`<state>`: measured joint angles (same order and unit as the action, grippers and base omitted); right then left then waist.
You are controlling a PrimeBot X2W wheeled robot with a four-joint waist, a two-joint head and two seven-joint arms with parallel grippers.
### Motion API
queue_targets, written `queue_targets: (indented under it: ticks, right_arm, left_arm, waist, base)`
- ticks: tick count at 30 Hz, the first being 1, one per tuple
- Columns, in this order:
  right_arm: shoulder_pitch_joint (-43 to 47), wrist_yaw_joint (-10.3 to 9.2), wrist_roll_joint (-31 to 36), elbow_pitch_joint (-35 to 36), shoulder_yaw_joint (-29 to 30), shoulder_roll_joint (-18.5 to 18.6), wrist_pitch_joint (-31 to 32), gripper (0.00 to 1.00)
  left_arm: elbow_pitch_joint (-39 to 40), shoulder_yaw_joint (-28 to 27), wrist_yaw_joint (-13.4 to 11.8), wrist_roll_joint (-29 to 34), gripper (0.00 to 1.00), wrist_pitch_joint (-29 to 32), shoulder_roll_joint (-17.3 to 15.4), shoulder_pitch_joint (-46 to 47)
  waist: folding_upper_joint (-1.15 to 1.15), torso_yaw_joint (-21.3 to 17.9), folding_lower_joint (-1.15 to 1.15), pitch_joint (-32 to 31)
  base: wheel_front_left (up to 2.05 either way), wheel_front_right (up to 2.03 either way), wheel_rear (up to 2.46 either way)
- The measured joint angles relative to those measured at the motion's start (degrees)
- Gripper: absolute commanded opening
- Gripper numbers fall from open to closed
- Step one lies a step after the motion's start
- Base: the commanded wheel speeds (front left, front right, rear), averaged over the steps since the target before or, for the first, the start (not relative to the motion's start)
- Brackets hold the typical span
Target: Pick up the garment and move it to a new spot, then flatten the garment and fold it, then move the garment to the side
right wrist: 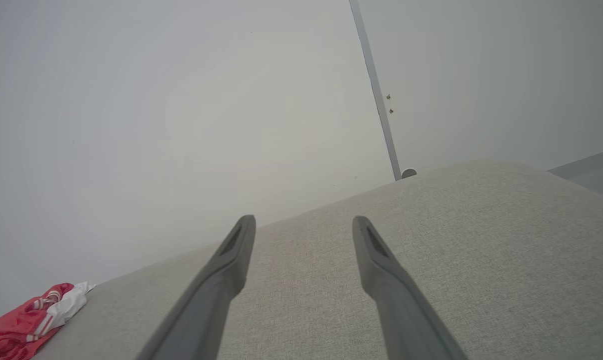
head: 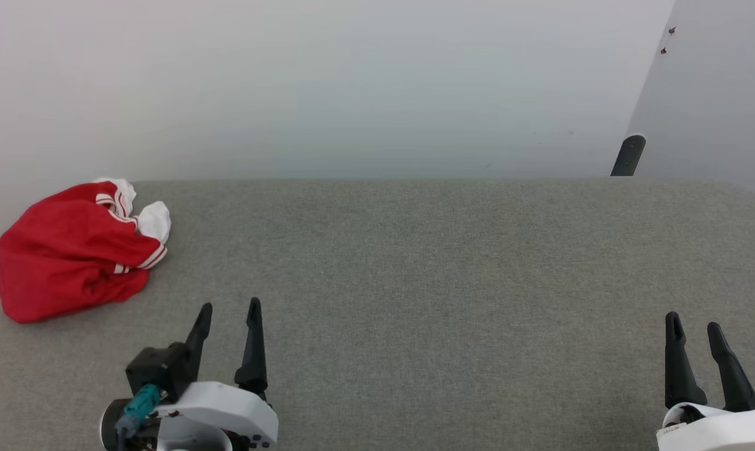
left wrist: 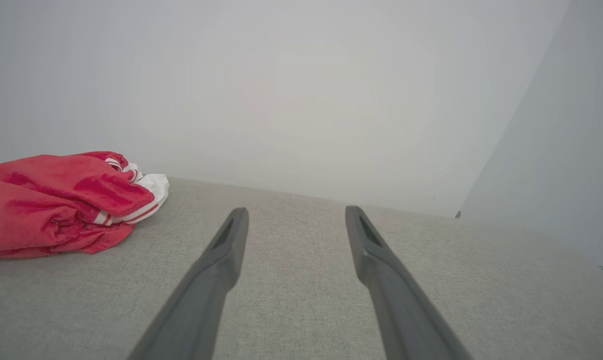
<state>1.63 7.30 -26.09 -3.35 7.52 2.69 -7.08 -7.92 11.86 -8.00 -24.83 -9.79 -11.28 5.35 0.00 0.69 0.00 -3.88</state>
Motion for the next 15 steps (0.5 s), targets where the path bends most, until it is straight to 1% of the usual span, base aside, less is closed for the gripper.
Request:
queue_targets:
  ticks: [9, 15]
  right_arm:
    - [0.38, 0.00, 5.32, 0.93, 0.55, 0.03, -1.02, 1.00]
    - [0.75, 0.00, 8.50, 1.78, 0.94, 0.05, -1.60, 1.00]
  left_arm:
    - [1.12, -0.01, -1.05, 5.37, 1.00, -1.29, -0.18, -0.07]
    - [1.57, 0.14, -1.14, 8.75, 1.00, -1.90, -0.47, -0.13]
  waist:
    - [0.00, 0.06, 0.00, -0.39]
    - [0.00, 0.11, 0.00, -0.70]
  base:
    - [0.00, 0.00, 0.00]
    - [0.00, 0.00, 0.00]
